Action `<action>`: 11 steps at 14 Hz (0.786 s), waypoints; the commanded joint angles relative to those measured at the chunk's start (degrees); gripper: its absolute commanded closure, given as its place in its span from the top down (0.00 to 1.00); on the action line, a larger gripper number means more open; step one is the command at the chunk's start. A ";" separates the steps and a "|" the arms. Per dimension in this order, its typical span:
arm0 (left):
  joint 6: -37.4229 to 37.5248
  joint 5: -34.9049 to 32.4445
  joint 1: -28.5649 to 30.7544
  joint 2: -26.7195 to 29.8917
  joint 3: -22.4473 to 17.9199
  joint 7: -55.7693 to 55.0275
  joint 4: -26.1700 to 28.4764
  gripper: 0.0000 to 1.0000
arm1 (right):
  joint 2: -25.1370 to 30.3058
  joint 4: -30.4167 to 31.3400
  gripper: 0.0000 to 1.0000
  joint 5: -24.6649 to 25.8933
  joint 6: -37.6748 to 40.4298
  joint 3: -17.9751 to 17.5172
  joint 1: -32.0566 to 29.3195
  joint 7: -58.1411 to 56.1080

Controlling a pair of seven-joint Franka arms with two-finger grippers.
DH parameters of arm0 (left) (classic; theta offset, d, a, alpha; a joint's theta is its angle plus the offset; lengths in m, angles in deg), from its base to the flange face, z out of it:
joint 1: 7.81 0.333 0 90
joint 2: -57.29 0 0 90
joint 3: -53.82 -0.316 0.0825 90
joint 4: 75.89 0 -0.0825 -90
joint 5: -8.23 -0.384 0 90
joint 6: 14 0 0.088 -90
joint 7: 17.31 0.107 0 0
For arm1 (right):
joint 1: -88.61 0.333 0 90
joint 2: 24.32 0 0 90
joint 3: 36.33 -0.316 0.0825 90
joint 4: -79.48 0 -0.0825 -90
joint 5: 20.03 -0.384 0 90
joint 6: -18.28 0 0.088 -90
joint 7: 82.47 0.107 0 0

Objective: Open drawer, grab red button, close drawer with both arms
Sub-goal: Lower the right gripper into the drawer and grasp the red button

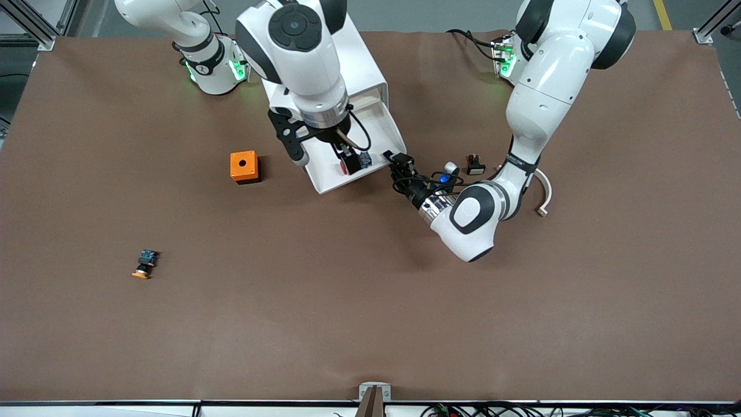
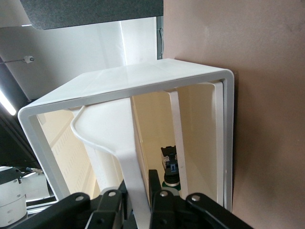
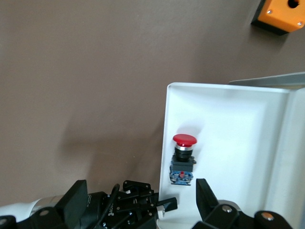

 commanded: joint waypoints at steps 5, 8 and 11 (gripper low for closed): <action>-0.19 -0.25 -0.14 0.10 -0.90 4.99 -2.96 1.00 | -1.91 4.25 1.00 4.36 -4.79 0.60 3.50 2.55; -0.11 -0.43 0.47 0.28 -3.01 10.79 -5.51 1.00 | -1.91 7.69 1.00 6.74 -6.29 0.60 5.09 2.55; 0.07 -0.43 0.82 0.62 -6.25 18.86 -6.91 1.00 | -1.99 9.63 1.00 8.59 -6.74 0.60 6.14 2.55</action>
